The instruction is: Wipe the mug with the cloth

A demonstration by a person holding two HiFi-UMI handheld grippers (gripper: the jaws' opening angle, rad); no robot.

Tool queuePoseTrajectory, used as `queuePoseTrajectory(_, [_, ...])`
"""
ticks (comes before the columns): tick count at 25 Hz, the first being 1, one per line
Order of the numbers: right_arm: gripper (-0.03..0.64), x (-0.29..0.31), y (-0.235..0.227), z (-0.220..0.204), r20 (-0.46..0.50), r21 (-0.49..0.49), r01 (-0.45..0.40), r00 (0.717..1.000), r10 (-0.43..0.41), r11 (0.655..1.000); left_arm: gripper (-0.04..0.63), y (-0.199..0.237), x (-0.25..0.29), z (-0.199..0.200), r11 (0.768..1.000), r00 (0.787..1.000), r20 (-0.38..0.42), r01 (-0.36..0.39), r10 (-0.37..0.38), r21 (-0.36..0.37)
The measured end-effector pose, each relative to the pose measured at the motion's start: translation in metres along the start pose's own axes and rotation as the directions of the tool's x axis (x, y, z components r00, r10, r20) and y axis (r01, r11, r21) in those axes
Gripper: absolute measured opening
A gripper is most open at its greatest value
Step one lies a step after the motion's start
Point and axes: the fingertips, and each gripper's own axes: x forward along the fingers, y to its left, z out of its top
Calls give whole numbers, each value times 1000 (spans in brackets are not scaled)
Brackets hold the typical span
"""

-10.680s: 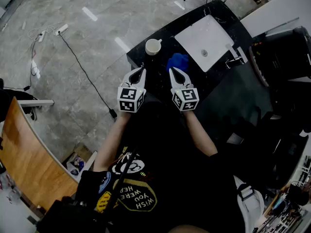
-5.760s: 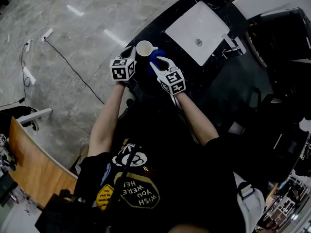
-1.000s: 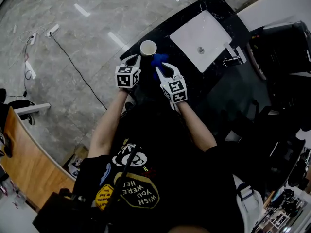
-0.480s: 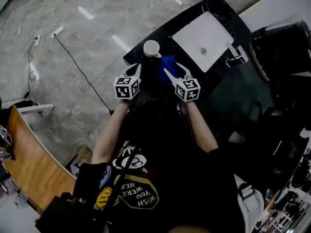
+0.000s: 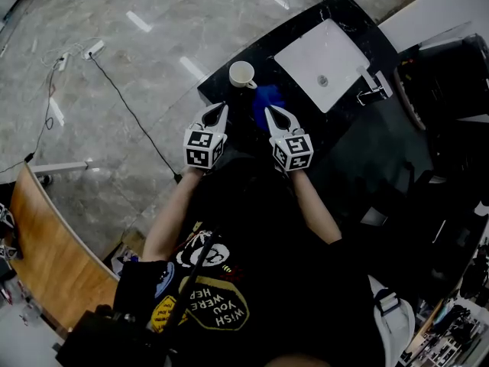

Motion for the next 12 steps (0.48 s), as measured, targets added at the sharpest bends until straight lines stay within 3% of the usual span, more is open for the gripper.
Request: queuePoseTrajectory(12, [2,0,10,3,-3,-12,-12,1000,12,1000,2,-2,-8,-1,1000,1000,5,3,-3,6])
